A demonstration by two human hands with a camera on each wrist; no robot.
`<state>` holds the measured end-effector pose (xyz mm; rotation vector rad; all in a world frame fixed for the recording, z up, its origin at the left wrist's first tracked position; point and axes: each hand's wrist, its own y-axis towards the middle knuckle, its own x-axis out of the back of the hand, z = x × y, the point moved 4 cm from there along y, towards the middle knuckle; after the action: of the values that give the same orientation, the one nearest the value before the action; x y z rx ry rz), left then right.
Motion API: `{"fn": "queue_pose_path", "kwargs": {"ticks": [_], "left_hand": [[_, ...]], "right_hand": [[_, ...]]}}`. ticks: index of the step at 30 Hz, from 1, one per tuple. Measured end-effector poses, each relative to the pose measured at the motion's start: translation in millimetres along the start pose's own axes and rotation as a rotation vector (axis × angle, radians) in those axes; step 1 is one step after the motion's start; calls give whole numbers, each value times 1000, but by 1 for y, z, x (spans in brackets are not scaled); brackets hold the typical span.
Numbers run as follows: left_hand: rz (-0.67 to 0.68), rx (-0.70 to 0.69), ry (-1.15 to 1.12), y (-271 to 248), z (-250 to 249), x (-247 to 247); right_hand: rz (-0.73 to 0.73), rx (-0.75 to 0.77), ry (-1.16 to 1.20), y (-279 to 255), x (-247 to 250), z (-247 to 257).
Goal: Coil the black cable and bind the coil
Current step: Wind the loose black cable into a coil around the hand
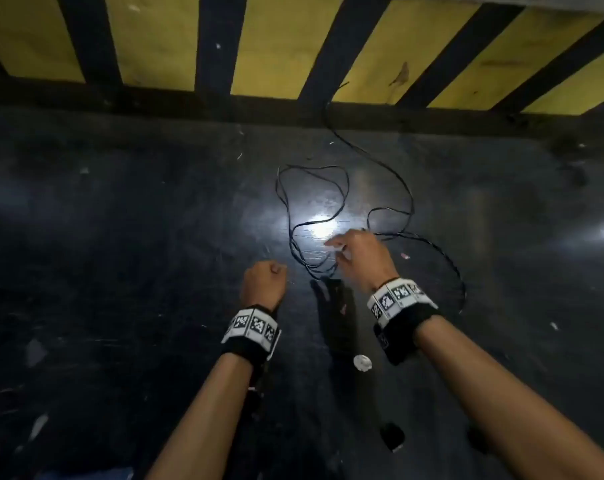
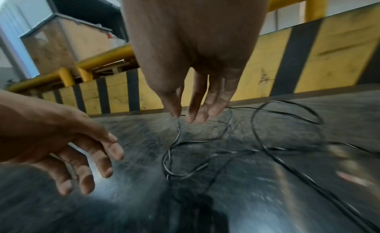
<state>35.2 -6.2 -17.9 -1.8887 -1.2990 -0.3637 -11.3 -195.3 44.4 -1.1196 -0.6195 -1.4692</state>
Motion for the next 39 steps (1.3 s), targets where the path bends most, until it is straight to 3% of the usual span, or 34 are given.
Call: {"fn": "queue_pose_path", "kwargs": {"ticks": [9,14,17,27,31,35,39], "left_hand": [[-59,153,-94,49,-2,-34],[-99,164,-78,60,-4,-42],[-108,158,-51,61,-9,-44],[-79,121,-77,46,-6,-26],[-54,76,-190,29,5,-19],[-67,34,-300,1,6,7],[-104,-95,-277,-33,-9,44]], "right_hand": [[161,316,-238,116,-55,38],[60,229,-428,139,-64,17],[77,186,-459,143,-66,-1],[71,218,-372,115,-66,-21],[144,179,-235,86,-58,-19],[131,156,16,54,-29,-16],[16,209,113,13,29,-3]]}}
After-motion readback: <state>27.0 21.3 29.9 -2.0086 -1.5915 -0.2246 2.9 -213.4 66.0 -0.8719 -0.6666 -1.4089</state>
